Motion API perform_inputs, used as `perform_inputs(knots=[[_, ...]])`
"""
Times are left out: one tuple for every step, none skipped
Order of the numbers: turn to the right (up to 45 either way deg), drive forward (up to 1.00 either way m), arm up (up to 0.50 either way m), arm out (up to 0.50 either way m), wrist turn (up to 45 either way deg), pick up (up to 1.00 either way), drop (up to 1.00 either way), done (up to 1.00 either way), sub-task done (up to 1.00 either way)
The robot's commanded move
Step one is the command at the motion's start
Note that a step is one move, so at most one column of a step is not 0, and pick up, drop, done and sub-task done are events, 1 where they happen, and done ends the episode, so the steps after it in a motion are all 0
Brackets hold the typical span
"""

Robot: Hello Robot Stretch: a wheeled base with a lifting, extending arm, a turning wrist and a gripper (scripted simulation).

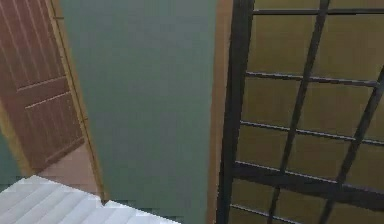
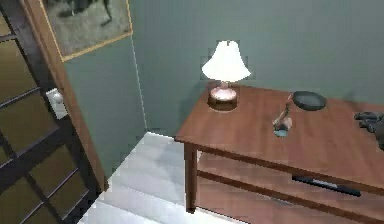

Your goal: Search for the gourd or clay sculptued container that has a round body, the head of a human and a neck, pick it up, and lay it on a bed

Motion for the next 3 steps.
perform_inputs(knots=[[-24.0,0.0,0.0,0.0,0.0,0.0,0.0,0.0,0.0],[0.0,0.4,0.0,0.0,0.0,0.0,0.0,0.0,0.0],[-36.0,0.0,0.0,0.0,0.0,0.0,0.0,0.0,0.0]])
